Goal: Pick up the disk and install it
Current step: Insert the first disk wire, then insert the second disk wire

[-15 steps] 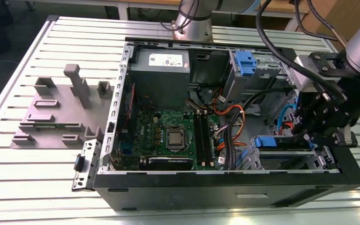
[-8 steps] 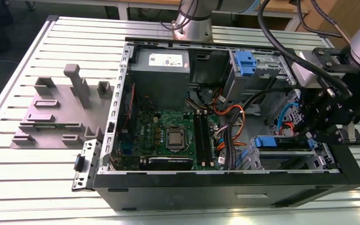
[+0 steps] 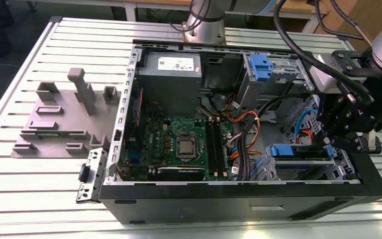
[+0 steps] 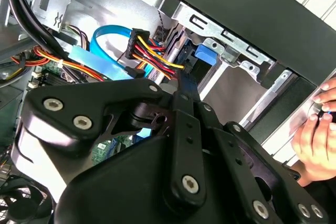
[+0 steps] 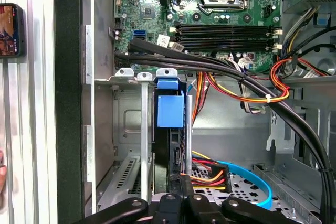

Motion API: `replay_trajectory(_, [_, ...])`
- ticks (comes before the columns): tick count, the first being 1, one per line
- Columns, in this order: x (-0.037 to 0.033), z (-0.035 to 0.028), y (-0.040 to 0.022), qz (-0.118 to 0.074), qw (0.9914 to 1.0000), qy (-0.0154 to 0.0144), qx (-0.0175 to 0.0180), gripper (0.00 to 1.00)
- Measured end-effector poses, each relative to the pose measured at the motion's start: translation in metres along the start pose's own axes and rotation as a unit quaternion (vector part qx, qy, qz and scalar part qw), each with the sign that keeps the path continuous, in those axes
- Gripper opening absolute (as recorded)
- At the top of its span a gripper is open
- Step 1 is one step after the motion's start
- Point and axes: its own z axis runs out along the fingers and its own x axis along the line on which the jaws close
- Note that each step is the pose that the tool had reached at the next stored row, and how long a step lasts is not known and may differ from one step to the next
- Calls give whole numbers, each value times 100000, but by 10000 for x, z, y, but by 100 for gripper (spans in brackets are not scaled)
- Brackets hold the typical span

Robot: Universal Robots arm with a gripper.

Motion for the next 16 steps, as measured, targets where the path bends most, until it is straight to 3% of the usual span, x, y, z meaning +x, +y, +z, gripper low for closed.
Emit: replay_trajectory(16, [0,0,11,-4,100000,1,-8,11])
